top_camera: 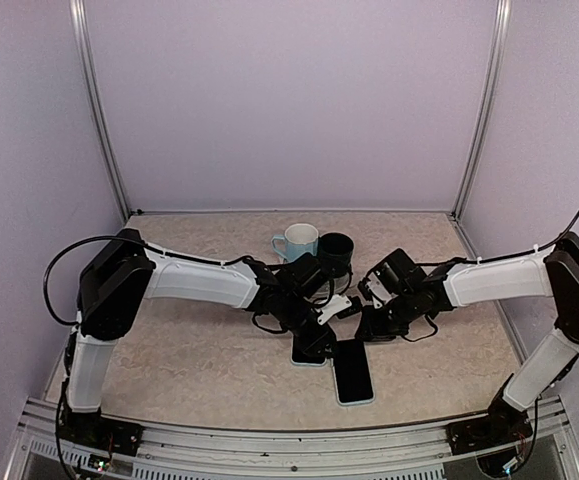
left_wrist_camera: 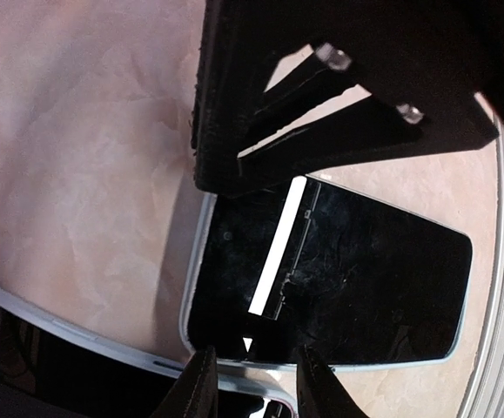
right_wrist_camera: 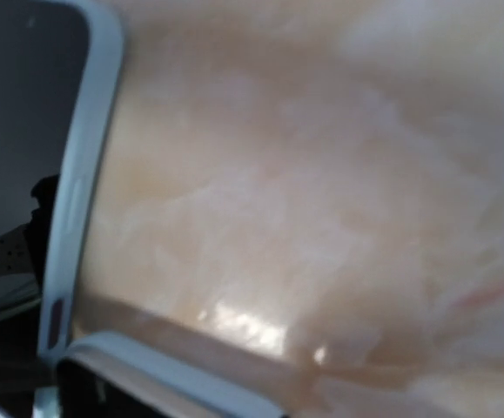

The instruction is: Put the phone into the phone case

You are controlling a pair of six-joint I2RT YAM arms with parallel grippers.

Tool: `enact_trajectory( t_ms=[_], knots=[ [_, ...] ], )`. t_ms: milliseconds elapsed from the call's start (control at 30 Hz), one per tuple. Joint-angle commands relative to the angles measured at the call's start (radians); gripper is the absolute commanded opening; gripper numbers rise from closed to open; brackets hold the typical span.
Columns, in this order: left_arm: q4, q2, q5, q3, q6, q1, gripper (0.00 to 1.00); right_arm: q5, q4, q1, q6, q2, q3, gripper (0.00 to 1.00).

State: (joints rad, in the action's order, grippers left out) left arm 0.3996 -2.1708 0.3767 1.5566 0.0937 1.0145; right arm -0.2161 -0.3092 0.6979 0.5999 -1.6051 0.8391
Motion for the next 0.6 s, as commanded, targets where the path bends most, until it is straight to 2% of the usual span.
enact_trajectory(
  t_ms=[0, 200, 367, 467, 567],
  knots=[
    [-0.013, -0.052, -0.019, 0.009, 0.011, 0.028, 0.33, 0.025, -0.037, 0.052, 0.036, 0.026, -0.019, 0.14],
    [0.017, -0.053, -0.017, -0.016, 0.027, 0.049, 0.33, 0.022, 0.027, 0.116, 0.121, -0.020, -0.074, 0.10],
    [0.012, -0.041, 0.052, -0.053, 0.013, 0.042, 0.33, 0.021, 0.076, 0.121, 0.192, 0.042, -0.154, 0.06],
    [0.015, -0.027, 0.074, -0.028, 0.017, 0.034, 0.34, 0.040, 0.081, 0.123, 0.207, 0.071, -0.180, 0.04],
    [0.052, -0.042, 0.039, 0.013, 0.016, 0.035, 0.34, 0.037, 0.088, 0.129, 0.211, 0.077, -0.177, 0.04]
  ],
)
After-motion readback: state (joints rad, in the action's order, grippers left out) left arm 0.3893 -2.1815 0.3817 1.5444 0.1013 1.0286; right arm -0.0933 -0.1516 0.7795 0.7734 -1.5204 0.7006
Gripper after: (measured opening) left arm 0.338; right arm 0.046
